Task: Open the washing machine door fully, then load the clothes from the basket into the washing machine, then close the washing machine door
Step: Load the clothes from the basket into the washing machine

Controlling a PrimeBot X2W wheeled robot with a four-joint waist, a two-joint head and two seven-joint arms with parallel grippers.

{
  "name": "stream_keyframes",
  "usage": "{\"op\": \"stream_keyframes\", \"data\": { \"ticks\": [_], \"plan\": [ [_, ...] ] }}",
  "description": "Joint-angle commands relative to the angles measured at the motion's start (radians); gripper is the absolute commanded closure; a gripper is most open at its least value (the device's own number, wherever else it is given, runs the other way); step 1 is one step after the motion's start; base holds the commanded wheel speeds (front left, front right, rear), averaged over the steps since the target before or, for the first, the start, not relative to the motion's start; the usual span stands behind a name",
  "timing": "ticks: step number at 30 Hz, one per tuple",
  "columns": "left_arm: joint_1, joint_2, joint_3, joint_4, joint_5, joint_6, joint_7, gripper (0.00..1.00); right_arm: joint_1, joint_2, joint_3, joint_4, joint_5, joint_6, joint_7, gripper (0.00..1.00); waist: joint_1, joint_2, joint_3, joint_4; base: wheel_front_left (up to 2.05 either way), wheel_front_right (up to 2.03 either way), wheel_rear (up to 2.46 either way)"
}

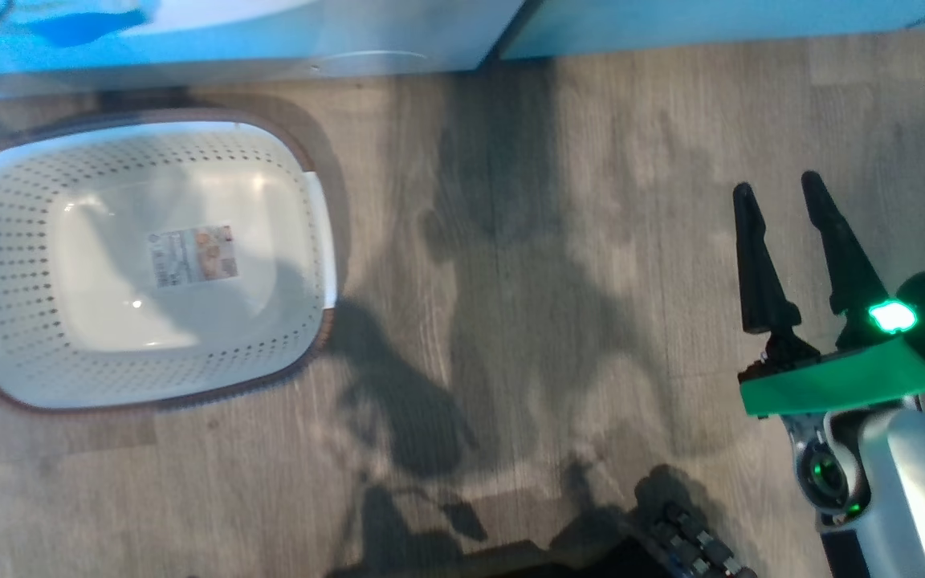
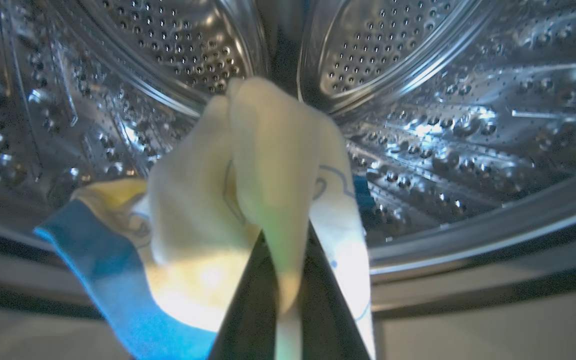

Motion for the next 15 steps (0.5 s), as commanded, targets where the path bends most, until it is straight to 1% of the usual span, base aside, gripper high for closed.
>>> {"op": "stream_keyframes", "data": {
  "ticks": [1,5,15],
  "plan": [
    [-0.068,0.06,0.04,-0.012,0.021,0.002,-0.024,1.0,-0.006,-0.005,0.023,-0.032,0.011,-0.003,-0.009,0.0,0.0,0.0,0.024,-0.024,0.0,0.0,0.0],
    [-0.133,0.06,0.04,0.027,0.062,0.009,-0.118,1.0,-0.012,-0.005,0.033,-0.035,0.026,-0.003,-0.009,0.0,0.0,0.0,0.047,-0.042,0.0,0.0,0.0],
    [-0.321,0.026,0.018,0.159,0.169,0.033,-0.379,1.0,-0.027,-0.005,0.052,-0.039,0.045,-0.003,-0.009,0.0,0.0,0.0,0.088,-0.06,0.0,0.0,0.0]
  ]
}}
